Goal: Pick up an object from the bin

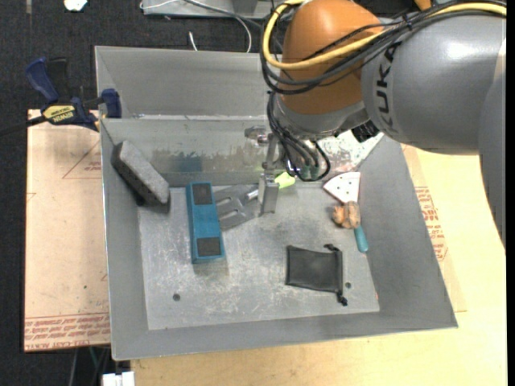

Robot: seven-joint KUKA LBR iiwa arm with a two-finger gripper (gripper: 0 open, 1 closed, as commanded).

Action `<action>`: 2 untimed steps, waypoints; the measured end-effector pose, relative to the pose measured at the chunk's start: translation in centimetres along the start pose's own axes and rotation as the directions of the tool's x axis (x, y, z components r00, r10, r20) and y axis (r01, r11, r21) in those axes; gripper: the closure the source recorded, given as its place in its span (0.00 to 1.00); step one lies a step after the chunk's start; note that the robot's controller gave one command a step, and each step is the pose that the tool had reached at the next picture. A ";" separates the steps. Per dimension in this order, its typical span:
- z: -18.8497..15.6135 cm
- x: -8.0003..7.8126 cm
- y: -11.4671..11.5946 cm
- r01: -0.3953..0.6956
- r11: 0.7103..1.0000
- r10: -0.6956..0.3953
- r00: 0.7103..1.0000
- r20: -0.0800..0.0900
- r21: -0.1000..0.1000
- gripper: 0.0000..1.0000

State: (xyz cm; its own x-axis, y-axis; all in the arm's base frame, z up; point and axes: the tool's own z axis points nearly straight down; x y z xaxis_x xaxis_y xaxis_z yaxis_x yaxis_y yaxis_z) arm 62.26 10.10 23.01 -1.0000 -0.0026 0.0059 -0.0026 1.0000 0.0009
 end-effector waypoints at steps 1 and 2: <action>-0.5 -0.1 -0.1 -0.002 1.000 0.002 1.000 0.008 -0.001 0.00; 7.2 1.6 -2.6 0.002 1.000 -0.002 1.000 0.011 -0.002 0.00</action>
Offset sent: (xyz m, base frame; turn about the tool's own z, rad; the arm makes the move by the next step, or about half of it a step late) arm -0.0281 -0.0422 -0.1210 -0.0059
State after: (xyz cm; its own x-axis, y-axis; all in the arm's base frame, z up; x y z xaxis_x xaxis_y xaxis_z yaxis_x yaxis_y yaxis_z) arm 60.64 7.54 15.78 -1.0000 -0.0049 -0.0051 -0.0049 1.0000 0.0027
